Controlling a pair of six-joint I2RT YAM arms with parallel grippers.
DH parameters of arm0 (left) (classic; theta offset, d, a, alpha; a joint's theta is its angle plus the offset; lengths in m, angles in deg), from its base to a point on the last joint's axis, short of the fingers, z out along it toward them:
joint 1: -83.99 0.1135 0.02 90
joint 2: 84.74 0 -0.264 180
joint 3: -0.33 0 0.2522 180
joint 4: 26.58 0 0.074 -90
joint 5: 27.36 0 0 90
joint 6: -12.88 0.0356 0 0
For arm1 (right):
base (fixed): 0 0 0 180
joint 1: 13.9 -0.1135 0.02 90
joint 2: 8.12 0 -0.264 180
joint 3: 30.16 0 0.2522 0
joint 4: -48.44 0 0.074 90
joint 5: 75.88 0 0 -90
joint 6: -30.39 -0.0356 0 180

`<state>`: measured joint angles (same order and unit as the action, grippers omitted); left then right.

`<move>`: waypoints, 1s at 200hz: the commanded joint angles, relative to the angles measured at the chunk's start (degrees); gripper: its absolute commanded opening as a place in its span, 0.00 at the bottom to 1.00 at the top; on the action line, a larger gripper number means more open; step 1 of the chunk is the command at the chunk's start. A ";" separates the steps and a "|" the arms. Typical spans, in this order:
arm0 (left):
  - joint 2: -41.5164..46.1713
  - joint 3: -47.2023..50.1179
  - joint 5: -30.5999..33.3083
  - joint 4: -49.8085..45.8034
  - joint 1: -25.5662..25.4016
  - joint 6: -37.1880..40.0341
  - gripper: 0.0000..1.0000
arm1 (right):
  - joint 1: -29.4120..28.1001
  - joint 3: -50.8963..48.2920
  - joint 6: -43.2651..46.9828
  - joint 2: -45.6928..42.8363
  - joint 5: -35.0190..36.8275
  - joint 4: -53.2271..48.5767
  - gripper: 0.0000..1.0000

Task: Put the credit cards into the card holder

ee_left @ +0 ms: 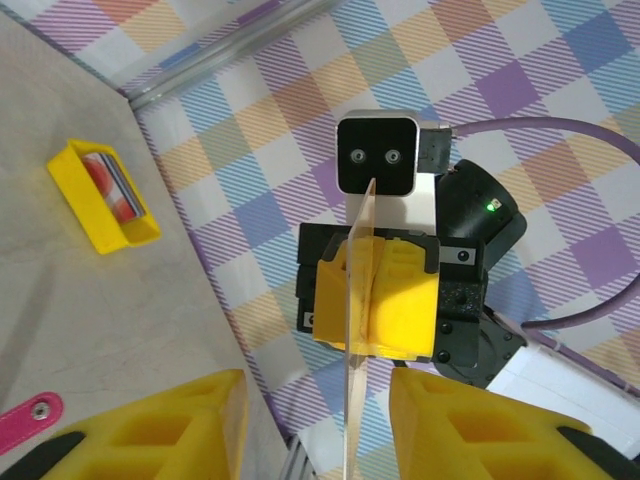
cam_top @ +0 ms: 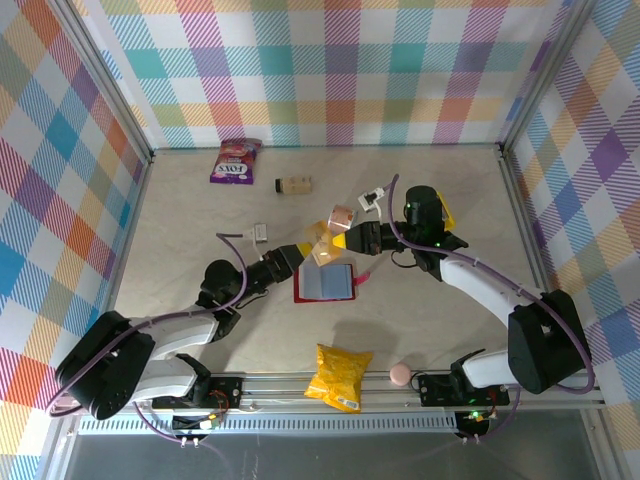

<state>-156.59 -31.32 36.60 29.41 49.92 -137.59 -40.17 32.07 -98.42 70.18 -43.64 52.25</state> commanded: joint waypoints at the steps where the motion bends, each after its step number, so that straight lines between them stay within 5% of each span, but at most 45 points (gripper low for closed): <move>1: -1.58 -1.77 -1.03 6.03 -1.15 -0.97 0.37 | -0.45 0.29 -0.03 0.18 -1.57 1.40 0.00; 20: -2.31 -2.21 -1.03 6.14 -1.87 -0.89 0.22 | -0.55 0.25 -0.10 0.10 -1.26 1.16 0.00; 37: -2.17 -2.26 -0.62 6.06 -2.06 -0.71 0.00 | -0.55 0.48 0.30 -0.16 0.83 -1.07 0.17; 50: -2.06 -2.25 -0.31 5.90 -2.15 -0.62 0.00 | -0.55 1.14 2.03 -0.42 2.38 -4.28 0.29; 67: -2.48 -2.50 -0.41 5.92 -2.23 -0.69 0.00 | -0.55 1.02 2.70 -0.35 1.93 -4.55 0.31; 124: -4.48 -3.05 -0.24 5.99 -2.50 -1.24 0.00 | -0.55 0.65 4.51 -0.32 1.47 -5.28 0.00; 142: -3.73 -2.27 0.44 4.21 -1.85 -1.06 0.45 | -0.16 -0.18 5.16 -0.74 4.09 -6.23 0.00; 154: -2.07 -1.97 -0.27 -0.72 -0.22 -0.99 0.62 | 0.63 -1.46 4.86 -1.79 7.82 -7.65 0.00; 175: 1.14 -2.84 -2.86 -15.95 2.95 1.37 0.67 | 1.26 -6.32 1.53 -4.57 15.12 -8.27 0.00; 200: 0.52 -7.21 -7.06 -32.86 3.26 10.03 0.59 | 1.21 -12.96 -1.74 -8.82 24.72 -9.74 0.00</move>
<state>-156.09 -33.99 34.59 14.77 52.57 -135.77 -39.07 24.09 -96.80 65.22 -29.95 45.16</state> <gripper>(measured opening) 0.627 0.043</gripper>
